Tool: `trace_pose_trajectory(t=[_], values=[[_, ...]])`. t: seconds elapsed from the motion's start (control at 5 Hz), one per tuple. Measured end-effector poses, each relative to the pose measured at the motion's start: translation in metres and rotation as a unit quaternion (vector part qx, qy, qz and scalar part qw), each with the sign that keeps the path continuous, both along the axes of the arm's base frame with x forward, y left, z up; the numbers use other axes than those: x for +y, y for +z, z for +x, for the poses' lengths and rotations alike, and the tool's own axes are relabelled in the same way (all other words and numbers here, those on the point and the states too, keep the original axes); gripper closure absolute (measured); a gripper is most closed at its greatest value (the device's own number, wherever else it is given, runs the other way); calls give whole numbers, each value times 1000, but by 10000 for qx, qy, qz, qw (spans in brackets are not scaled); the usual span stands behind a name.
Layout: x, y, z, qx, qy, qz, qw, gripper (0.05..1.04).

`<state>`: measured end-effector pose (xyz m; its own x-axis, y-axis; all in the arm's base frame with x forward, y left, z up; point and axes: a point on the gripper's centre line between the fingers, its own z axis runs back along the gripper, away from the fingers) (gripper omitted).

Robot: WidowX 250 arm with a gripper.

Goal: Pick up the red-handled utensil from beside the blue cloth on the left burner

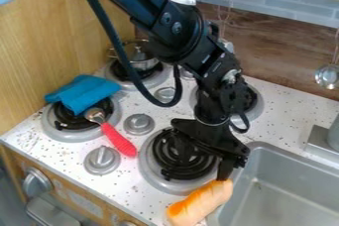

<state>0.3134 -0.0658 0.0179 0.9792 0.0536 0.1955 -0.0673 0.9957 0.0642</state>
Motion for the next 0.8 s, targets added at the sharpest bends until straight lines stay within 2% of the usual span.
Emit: trace_pose_trajectory(t=[0.2,0.4,0.6,0.8], values=[[1,-7,-4,148,36,11,9999,82],[21,15,1,150,496,-234,9984,82],[35,41,11,-96,887,-423,9951,83],[62,51,18,-131,1519,-576,9866,83]])
